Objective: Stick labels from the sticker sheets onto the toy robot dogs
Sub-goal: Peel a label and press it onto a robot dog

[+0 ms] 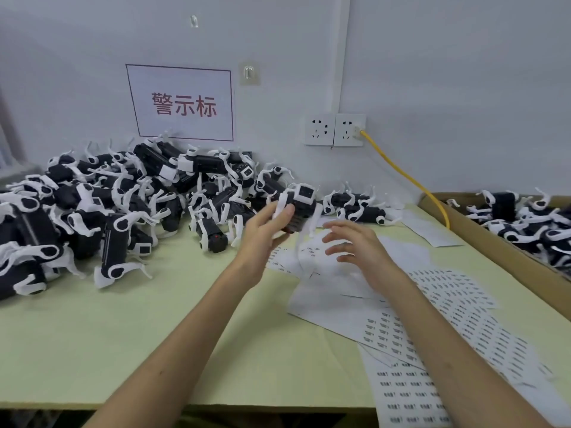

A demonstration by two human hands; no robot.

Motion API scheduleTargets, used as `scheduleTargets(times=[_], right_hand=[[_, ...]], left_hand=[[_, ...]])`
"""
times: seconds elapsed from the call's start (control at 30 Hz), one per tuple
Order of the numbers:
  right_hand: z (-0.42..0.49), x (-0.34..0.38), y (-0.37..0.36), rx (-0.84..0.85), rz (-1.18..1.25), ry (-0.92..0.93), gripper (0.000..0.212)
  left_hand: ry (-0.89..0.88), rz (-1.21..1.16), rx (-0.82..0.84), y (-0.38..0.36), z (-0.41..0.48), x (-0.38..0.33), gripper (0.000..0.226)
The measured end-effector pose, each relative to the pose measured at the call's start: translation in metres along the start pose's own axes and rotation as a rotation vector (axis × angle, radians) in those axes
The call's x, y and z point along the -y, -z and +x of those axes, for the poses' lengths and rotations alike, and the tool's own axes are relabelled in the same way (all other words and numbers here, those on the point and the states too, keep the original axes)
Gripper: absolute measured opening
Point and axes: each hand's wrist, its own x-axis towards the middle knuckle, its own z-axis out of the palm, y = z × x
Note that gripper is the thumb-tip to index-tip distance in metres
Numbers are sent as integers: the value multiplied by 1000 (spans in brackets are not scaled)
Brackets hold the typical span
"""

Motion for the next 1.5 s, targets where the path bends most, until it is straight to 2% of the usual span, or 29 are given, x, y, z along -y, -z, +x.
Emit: scheduleTargets(times=[0.07,0.13,0.2,0.27,0.33,0.47,0.53,0.63,0.77,0.83,0.93,1.03,1.13,1.27,1.5], right_hand=[[0,0,-4,61,8,48,24],[-1,-1,-8,121,26,101,30],[-2,-2,-11,169,35,144,31],[-2,-3,-12,167,6,175,30],[-2,-4,-12,165,-12,191,27],[-5,-4,-17,172,25,160,22],[-2,-5,-18,143,57,145,22],[-1,-5,-19,77,143,124,23],[-3,-4,-16,38,165,164,12],[-4,-3,-16,24,94,212,11],[-7,-3,-20,37,16,291,14],[-9,-5,-24,50,-43,351,15],[-9,-4,-24,57,-58,355,7],[-10,-4,-23,92,-46,361,15],[-9,-3,-23,46,-75,402,14]], left_hand=[[86,-192,94,-6,2,4,33],[159,-386,143,-11,3,13,34],[209,-484,118,-14,2,20,36],[264,-538,82,-15,-1,23,45],[321,-555,77,-12,0,27,66],[340,-559,137,-9,6,29,61],[340,-572,132,-9,7,31,70],[295,-503,125,-12,8,30,77],[169,-84,95,-20,3,28,60],[135,-5,38,-20,0,29,55],[107,-14,-6,-18,-2,30,32],[94,-22,-9,-21,-3,30,24],[120,-62,-51,-22,-3,30,29],[160,-110,-73,-19,-2,29,43],[164,-115,-43,-19,-3,33,46]])
